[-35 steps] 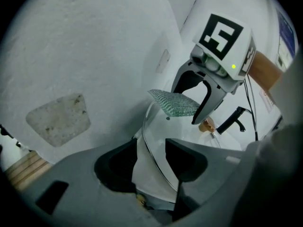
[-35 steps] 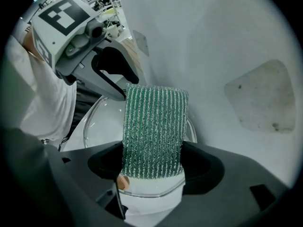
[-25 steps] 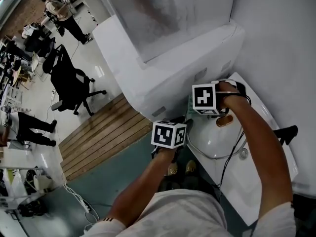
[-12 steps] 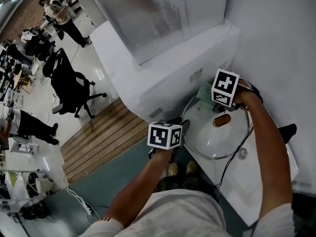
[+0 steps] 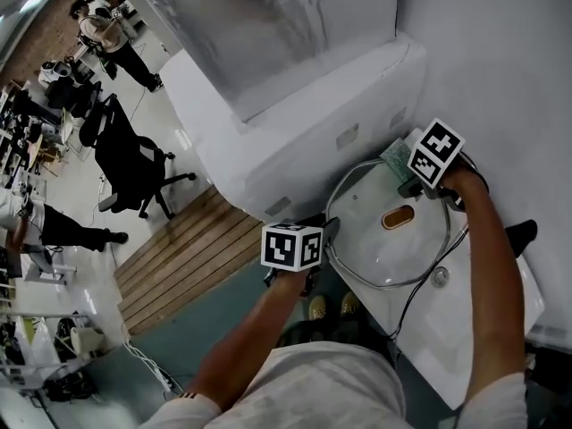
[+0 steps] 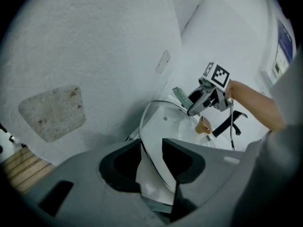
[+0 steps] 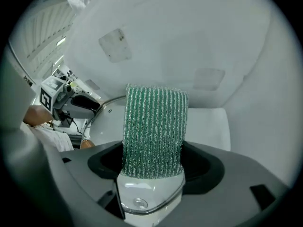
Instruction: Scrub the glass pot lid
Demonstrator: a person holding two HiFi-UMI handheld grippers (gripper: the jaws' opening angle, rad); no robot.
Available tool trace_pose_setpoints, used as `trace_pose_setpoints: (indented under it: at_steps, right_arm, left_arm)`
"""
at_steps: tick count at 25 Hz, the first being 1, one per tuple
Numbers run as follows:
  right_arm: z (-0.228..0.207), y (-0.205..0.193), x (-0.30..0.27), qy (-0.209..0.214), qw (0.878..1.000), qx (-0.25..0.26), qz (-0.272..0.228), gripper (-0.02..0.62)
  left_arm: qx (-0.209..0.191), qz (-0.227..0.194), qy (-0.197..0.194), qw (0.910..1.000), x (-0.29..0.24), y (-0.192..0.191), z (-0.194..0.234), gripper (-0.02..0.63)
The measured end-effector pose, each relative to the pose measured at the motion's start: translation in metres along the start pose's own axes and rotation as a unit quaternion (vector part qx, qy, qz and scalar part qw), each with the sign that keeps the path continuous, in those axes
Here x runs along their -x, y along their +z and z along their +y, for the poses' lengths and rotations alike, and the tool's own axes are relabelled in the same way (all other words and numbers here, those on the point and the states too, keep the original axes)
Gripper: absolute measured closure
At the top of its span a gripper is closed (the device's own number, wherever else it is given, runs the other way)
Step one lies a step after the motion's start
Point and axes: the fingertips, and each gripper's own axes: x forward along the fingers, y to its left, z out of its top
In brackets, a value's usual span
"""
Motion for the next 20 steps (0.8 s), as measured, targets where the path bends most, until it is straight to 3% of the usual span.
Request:
trace_pose_setpoints:
  at_steps: [3, 6, 13, 20]
  right_arm:
    - [-0.007, -0.002, 0.003, -0.003, 0.999, -0.022, -0.028, 0.247]
    - [-0.008, 0.0, 0.017, -0.022, 0.999, -0.011, -0.04, 0.247]
    - [0.034, 0.027, 0.059, -0.079, 0.991, 0.11, -0.005, 0.247]
    - [0.086, 0.042, 0.05, -0.093, 0.973, 0.204, 0.059, 0.247]
  left_arm:
    - [-0.001, -0.002, 0.001, 1.0, -0.002, 0.002, -0.001, 0.456]
    - [-0.004, -0.003, 0.001, 1.0, -0.003, 0.006, -0.005, 0.456]
    - [-0.006, -0.011, 0.0, 0.9999, -0.003, 0.004, -0.002, 0.457]
    - [-0.008, -0.015, -0.009, 0.9998, -0.006, 0.005, 0.0, 0.456]
